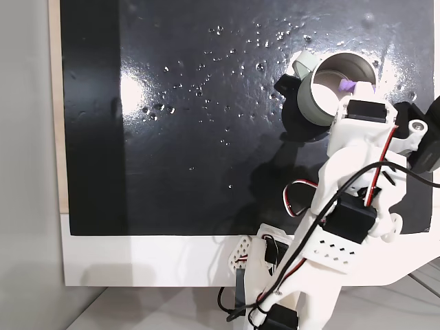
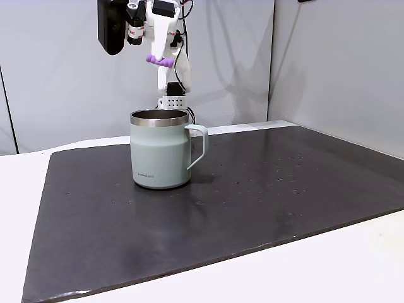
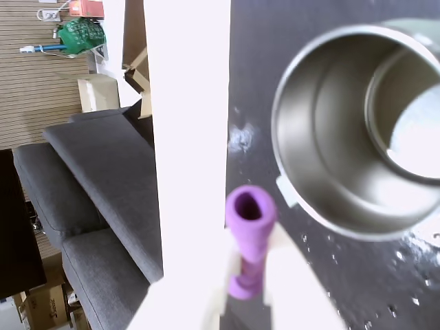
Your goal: Grasp a pengrip and put it in the cup.
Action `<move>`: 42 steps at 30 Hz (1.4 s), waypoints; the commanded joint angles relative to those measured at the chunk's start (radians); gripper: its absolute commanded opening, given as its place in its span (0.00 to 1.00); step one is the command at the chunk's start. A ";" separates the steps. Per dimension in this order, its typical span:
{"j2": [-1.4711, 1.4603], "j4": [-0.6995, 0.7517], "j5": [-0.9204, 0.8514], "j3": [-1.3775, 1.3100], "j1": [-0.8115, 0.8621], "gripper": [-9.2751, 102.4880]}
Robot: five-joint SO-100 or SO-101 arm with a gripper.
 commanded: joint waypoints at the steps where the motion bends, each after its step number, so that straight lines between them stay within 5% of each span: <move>1: 0.003 -0.112 -0.020 0.020 0.029 0.09; 14: -0.002 -0.008 -0.003 0.023 0.011 0.12; 23: 0.018 0.003 0.046 0.020 0.008 0.31; 42: 0.038 0.081 0.048 -0.008 -0.017 0.31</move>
